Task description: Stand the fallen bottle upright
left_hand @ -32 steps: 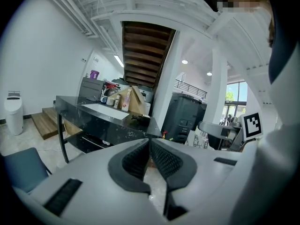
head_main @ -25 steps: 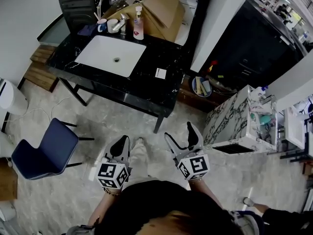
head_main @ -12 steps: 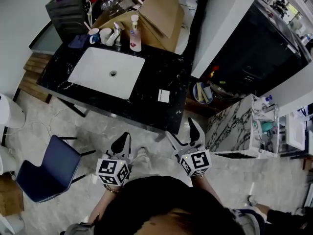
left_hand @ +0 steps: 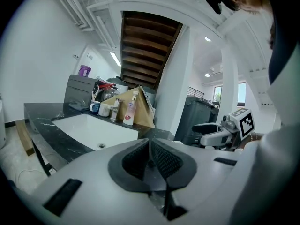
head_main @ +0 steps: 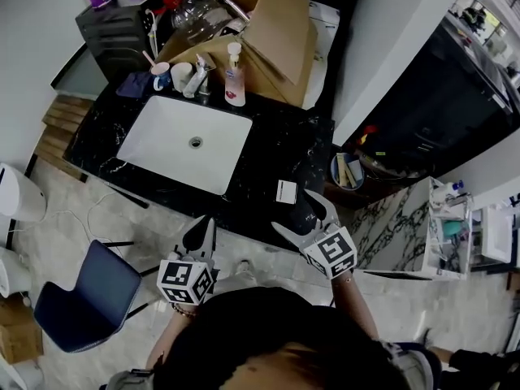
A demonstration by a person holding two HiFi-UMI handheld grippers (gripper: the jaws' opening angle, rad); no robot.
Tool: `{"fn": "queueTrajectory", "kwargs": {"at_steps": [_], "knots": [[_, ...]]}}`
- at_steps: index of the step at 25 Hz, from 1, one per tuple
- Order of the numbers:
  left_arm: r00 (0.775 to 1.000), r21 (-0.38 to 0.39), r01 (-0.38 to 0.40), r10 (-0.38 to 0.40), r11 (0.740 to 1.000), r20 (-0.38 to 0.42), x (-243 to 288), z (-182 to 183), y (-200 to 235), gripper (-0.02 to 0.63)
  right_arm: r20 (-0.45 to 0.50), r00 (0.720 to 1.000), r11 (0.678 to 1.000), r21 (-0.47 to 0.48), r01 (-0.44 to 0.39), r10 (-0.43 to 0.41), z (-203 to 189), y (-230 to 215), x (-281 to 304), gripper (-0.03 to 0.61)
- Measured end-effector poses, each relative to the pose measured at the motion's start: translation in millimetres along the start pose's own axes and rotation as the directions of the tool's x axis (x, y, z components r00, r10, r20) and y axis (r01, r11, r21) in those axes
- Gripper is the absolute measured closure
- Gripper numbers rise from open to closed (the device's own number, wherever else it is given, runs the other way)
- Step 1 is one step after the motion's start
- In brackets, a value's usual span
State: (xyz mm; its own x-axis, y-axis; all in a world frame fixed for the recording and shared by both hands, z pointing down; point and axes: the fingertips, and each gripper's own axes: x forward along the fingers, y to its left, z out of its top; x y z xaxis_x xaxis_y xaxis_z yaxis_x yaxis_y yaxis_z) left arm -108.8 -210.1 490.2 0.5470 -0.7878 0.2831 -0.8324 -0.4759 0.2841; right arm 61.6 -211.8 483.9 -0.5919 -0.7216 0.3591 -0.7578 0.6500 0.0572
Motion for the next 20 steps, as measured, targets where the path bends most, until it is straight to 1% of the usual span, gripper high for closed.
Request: {"fn": "queueTrajectory", "kwargs": {"at_steps": [2,5,7,9,10,11,12,15,18,19,20], "knots": [[1.000,-0.001,-0.026,0.026,1.000,0.001,2,2,12,0.610,-0.046,0.997,0.997,-0.039,-0.061,0.059,0,-1,16,0.170],[0.997,-0.027,-0.071,0.071,0.997,-0.009,2,-1,27,0.610,-0.111,0.988,0.990,-0.085,-0.116,0.106,1,-7,33,0.170],[0.995,-0.039,-0.094,0.094,0.995,-0.022,0,-5,32,0.610,-0.165,0.977,0.983,-0.105,-0.152,0.134,0,-10,43,0.170],[0.993,-0.043,-0.114,0.113,0.992,-0.024,-1,-5,37,0.610,-0.243,0.955,0.971,-0.123,-0.203,0.169,-1,-12,54,0.172],[0.992,-0.043,-0.125,0.124,0.991,-0.016,0,-2,39,0.610,-0.296,0.936,0.962,-0.134,-0.237,0.189,-4,-13,60,0.173],[0.991,-0.042,-0.137,0.137,0.990,-0.005,0,2,40,0.611,-0.357,0.910,0.951,-0.143,-0.275,0.210,-8,-14,67,0.178],[0.988,-0.043,-0.152,0.153,0.987,0.010,-1,7,41,0.611,-0.422,0.877,0.937,-0.149,-0.317,0.229,-13,-14,73,0.184],[0.976,-0.062,-0.206,0.209,0.977,0.054,-6,17,43,0.609,-0.596,0.755,0.889,-0.143,-0.434,0.272,-30,-7,91,0.198],[0.964,-0.081,-0.251,0.257,0.965,0.073,-13,18,45,0.610,-0.695,0.662,0.857,-0.129,-0.498,0.281,-43,-3,112,0.210],[0.958,-0.094,-0.270,0.277,0.958,0.078,-17,17,46,0.611,-0.727,0.625,0.849,-0.112,-0.516,0.283,-49,-2,117,0.222],[0.951,-0.107,-0.290,0.299,0.951,0.083,-22,15,47,0.610,-0.763,0.581,0.841,-0.094,-0.533,0.283,-55,-2,121,0.238]]}}
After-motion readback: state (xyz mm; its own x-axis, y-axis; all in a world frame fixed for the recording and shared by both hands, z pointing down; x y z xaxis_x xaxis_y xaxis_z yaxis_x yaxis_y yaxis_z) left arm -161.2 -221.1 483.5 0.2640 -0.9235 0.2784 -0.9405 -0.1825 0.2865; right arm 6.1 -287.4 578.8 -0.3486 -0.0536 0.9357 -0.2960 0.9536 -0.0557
